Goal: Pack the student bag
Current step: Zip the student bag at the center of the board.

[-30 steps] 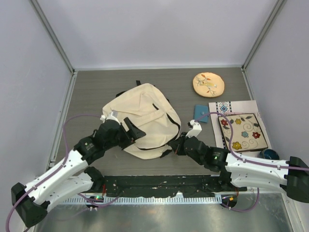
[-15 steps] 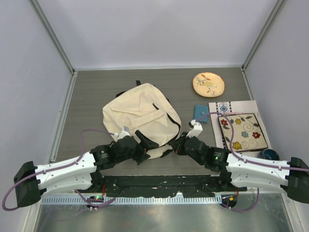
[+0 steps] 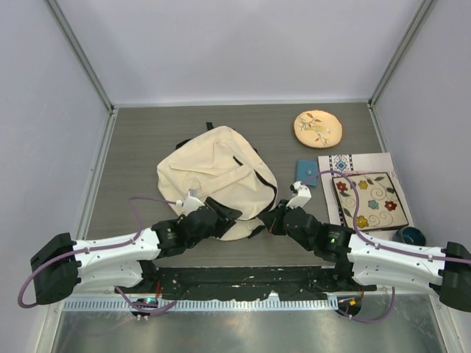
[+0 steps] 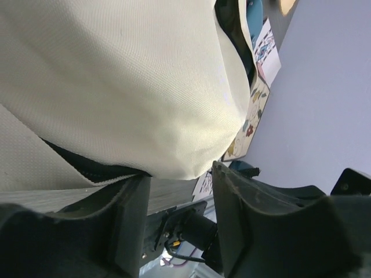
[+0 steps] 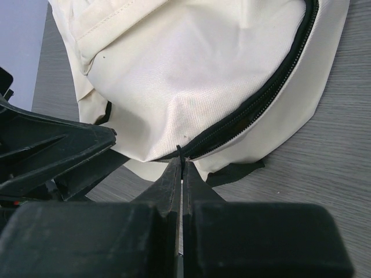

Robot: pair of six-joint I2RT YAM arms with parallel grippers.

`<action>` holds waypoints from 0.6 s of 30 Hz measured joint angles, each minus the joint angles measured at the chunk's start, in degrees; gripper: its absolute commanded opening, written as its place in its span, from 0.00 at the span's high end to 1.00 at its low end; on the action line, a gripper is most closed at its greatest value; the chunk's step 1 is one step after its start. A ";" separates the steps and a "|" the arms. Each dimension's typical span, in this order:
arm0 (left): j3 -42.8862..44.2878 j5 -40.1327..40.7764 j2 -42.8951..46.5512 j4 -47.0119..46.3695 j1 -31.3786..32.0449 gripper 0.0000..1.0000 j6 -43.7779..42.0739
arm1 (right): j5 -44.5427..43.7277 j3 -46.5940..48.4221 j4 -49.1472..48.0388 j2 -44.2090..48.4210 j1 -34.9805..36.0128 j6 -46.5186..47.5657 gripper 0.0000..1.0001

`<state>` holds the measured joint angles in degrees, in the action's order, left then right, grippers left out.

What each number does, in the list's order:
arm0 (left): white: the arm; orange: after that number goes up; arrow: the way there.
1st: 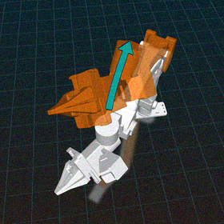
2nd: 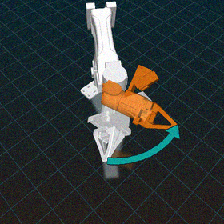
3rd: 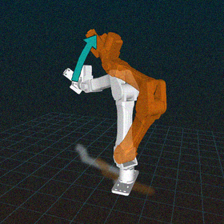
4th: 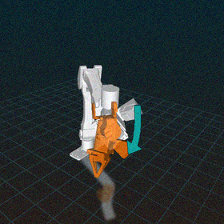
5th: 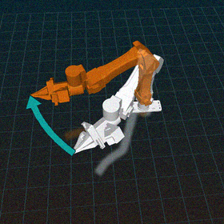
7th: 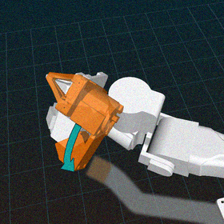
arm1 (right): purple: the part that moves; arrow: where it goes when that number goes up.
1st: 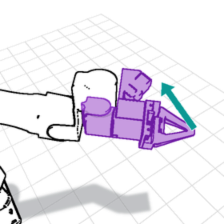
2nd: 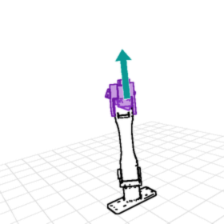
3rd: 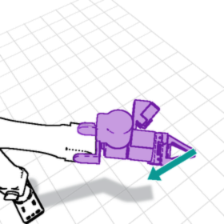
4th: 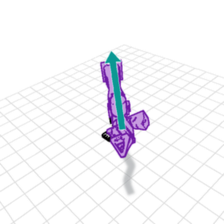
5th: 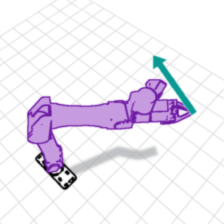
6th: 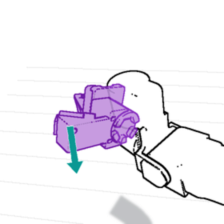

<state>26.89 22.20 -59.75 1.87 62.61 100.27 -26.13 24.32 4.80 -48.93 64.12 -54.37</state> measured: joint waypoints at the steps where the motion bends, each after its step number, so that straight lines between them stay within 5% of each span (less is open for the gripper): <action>1: 0.00 0.52 0.02 0.04 0.00 0.64 -0.33 | -0.04 0.00 0.02 0.15 0.00 0.04 0.99; 8: -2.51 2.27 3.02 0.57 0.02 0.99 -0.52 | -0.35 -0.02 0.00 0.44 0.00 0.09 0.99; 18: -5.81 5.03 20.17 14.88 0.02 1.00 0.46 | -0.37 -0.02 -1.03 0.24 0.04 0.07 0.99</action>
<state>21.08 27.22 -39.57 16.75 62.63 100.73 -26.50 24.29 3.77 -48.69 64.16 -54.30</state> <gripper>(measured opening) 0.021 0.038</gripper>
